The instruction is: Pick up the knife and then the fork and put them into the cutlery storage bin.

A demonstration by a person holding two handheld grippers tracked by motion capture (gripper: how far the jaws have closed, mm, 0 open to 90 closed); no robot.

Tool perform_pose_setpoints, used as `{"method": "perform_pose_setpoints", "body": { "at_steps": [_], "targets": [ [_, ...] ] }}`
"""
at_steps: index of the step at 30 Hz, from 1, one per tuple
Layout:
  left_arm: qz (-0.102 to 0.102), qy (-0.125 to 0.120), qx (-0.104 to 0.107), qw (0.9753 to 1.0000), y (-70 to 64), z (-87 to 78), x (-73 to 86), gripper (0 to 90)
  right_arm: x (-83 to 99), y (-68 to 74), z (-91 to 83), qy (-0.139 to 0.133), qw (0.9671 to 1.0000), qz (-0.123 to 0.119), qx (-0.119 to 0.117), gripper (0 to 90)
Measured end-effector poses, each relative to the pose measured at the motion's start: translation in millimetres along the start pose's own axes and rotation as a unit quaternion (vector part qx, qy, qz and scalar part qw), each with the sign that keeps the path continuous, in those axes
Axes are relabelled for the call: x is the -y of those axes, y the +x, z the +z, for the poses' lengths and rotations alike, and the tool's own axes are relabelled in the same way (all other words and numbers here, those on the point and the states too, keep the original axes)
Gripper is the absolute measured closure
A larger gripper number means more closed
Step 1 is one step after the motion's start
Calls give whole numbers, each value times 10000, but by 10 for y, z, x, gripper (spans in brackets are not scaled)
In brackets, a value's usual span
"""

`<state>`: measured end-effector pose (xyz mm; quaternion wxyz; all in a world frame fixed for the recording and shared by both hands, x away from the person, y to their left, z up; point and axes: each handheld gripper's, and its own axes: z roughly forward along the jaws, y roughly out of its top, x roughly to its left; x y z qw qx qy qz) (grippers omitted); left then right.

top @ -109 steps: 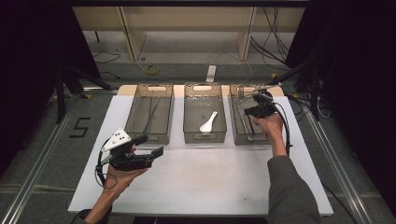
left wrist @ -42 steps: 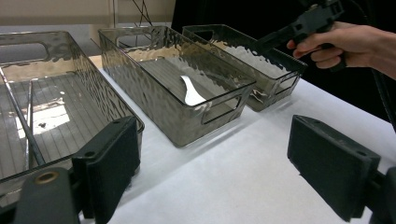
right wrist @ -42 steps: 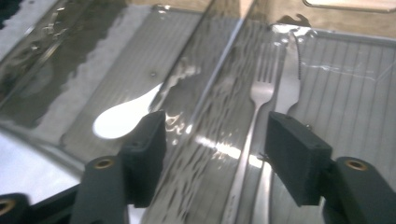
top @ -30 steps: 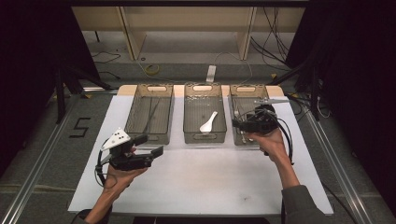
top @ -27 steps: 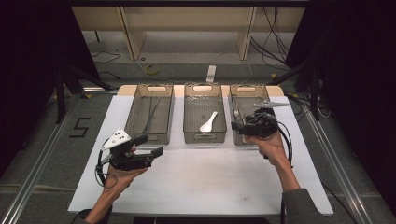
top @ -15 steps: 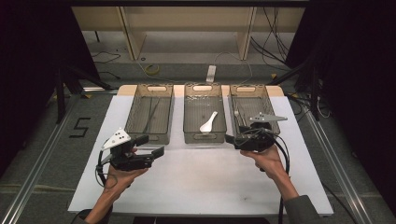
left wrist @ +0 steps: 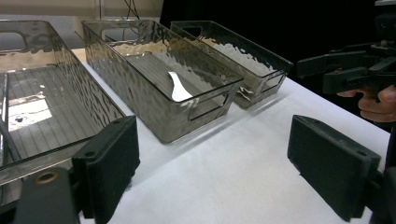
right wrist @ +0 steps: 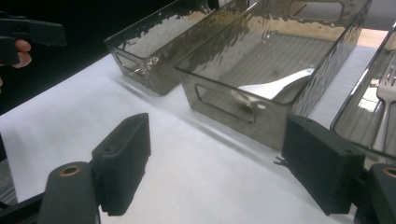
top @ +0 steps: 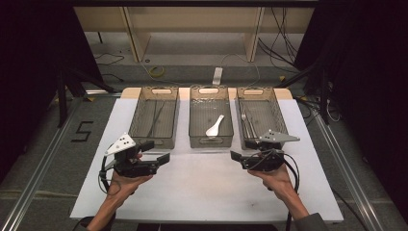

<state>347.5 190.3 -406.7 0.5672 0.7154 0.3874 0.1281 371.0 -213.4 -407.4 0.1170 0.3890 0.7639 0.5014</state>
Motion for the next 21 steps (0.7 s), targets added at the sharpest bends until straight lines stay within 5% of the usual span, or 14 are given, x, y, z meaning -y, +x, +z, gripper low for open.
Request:
{"method": "perform_pose_setpoints", "body": {
  "at_steps": [8, 21],
  "targets": [
    [8, 3, 22, 10000, -7, 3, 1, 162, 123, 34, -152, -278, 9994, -85, 168, 251],
    [36, 15, 73, 10000, -10, 1, 1, 162, 343, 86, -293, -365, 9990, -163, 200, 218]
  ]
}}
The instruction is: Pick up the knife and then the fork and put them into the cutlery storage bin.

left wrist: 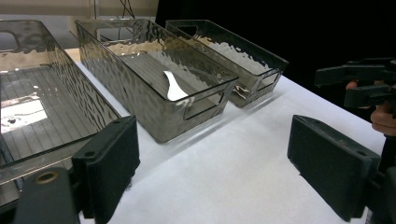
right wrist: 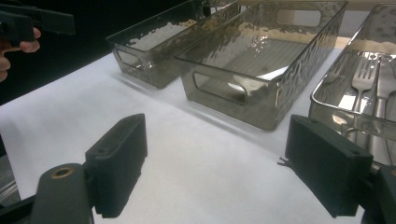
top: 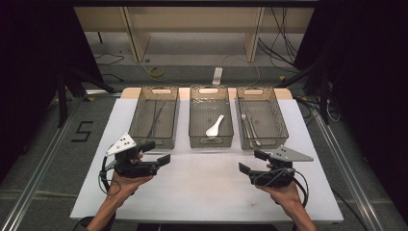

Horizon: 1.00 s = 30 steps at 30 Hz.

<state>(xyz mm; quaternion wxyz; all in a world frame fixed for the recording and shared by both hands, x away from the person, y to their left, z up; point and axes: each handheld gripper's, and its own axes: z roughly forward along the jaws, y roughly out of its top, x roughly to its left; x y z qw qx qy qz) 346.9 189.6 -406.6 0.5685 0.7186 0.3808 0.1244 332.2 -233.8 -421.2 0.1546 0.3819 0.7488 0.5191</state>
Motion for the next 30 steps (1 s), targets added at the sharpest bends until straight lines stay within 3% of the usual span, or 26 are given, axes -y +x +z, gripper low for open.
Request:
{"method": "perform_pose_setpoints", "body": {
  "at_steps": [18, 30],
  "targets": [
    [-3, 27, 75, 10000, -14, 4, 11, 162, 187, -3, -161, -74, 9999, 73, 105, 199],
    [-46, 38, 107, 9999, -20, 11, 16, 162, 221, 1, -167, -50, 9998, 46, 174, 193]
  ]
}}
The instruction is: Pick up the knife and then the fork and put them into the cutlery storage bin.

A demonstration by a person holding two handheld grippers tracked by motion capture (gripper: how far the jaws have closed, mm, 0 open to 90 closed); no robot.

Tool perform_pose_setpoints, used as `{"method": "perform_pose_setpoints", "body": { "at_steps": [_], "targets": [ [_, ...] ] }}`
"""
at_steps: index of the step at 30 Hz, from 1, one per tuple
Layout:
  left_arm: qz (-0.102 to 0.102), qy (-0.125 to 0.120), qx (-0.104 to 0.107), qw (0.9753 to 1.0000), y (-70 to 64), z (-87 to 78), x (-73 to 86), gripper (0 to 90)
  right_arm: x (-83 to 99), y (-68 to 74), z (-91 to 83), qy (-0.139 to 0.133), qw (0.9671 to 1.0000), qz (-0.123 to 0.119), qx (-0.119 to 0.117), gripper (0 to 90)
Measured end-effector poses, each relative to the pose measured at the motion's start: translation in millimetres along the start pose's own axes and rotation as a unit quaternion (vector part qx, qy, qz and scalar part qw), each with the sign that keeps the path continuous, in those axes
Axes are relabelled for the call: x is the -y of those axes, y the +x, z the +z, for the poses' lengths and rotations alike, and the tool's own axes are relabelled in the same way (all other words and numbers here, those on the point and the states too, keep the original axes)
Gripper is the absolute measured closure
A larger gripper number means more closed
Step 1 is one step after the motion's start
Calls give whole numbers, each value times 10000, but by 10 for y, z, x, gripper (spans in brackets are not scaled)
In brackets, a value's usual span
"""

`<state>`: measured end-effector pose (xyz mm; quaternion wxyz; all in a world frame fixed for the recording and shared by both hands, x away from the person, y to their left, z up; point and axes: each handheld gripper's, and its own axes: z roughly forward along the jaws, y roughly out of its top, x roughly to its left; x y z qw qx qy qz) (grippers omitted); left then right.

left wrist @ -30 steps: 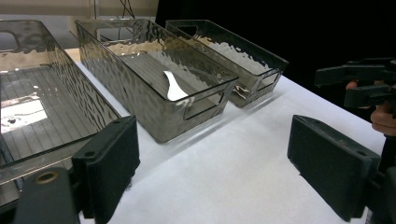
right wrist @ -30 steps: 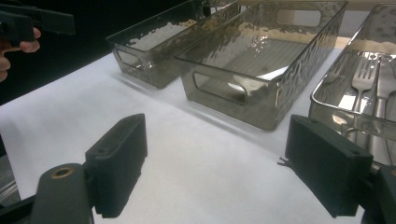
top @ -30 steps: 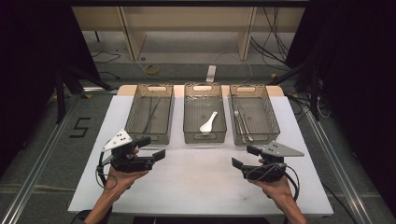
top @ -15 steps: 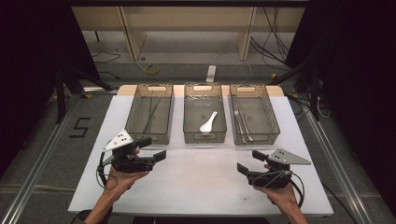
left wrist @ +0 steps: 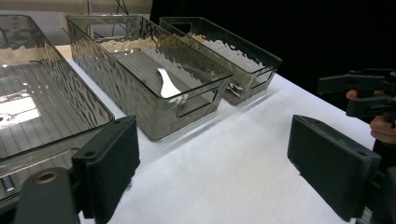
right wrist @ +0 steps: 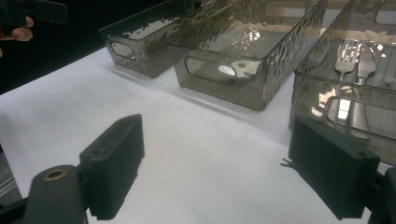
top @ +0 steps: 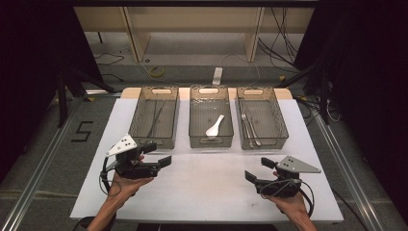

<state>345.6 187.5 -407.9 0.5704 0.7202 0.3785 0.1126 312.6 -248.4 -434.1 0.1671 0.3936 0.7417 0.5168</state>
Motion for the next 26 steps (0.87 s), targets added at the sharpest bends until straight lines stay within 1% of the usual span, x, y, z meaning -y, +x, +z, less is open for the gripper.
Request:
{"method": "perform_pose_setpoints", "body": {
  "at_steps": [4, 14, 26],
  "targets": [
    [4, 2, -5, 10000, 0, 4, 0, 162, -5, -6, -4, 2, 10000, 28, 20, 193],
    [9, -2, 2, 10000, -2, 1, -1, 162, -13, 4, 2, -16, 10000, -59, 37, 193],
    [16, 5, -4, 10000, -2, 3, -1, 162, -13, 10, 12, 32, 9999, -89, 34, 193]
  ]
}}
